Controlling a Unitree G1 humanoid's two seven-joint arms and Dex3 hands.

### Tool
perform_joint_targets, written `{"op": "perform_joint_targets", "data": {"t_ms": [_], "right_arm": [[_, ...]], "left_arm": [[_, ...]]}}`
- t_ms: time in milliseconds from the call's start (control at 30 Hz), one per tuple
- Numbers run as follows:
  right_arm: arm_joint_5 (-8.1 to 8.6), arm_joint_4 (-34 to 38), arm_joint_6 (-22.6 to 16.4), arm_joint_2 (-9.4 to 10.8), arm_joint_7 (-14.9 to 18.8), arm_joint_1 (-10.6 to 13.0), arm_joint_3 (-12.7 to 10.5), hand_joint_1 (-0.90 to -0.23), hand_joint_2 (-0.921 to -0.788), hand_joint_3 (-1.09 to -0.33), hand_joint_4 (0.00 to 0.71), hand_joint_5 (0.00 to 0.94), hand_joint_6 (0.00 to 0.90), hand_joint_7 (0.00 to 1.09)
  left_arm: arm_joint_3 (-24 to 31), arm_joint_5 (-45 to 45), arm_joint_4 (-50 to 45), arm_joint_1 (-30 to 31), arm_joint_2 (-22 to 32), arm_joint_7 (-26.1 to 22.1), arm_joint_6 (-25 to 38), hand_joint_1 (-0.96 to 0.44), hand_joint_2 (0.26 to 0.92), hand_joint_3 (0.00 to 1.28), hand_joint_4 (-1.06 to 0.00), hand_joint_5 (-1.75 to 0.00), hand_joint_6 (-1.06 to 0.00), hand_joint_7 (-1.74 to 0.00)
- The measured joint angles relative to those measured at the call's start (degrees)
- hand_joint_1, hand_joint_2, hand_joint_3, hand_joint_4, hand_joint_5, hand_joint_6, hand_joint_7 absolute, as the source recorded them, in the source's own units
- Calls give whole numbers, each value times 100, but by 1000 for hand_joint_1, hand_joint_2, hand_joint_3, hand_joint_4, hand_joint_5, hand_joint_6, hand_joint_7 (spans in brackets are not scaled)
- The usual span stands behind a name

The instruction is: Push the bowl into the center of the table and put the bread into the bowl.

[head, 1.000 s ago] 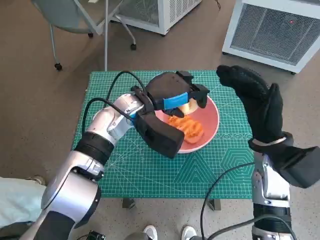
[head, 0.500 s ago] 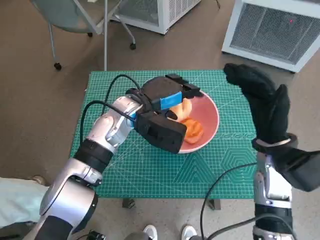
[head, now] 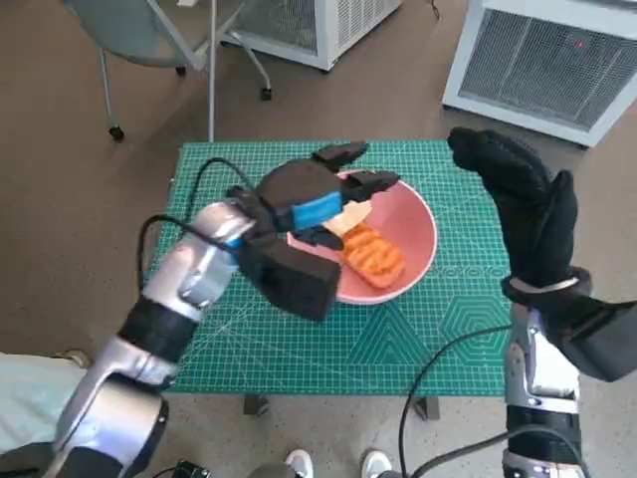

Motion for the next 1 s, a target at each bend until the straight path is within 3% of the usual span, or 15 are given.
{"op": "perform_joint_targets", "data": {"t_ms": [233,400,567,767,1000], "right_arm": [[17,38,-38,1,0,-22,-16,-649,-921,-695,103,1,-1,444],[16,86,-62,5,-10,-51,-23,-653,-921,-695,103,1,-1,443],[-3,99,-70,11,-34,-100,-15,-658,-921,-696,102,0,-1,442],[-86,82,-68,46,-95,-178,49,-658,-921,-699,99,0,-1,438],[-134,25,-43,57,-105,-269,109,-661,-921,-704,96,0,-1,431]], "left_arm": [[774,-1308,-767,341,58,-695,441,-427,916,5,-20,-6,-261,-21],[1305,-2089,-1133,667,-21,-735,379,-390,920,28,-64,-22,-307,-42],[1745,-2605,-1058,969,-365,-293,-364,-427,921,130,-101,-30,-325,-52],[2082,-3271,-724,1210,-1036,38,-1321,-467,921,322,-108,-22,-250,-32],[2206,-3461,-263,1290,-1509,253,-1988,-498,921,402,-105,-12,-188,-9]]}}
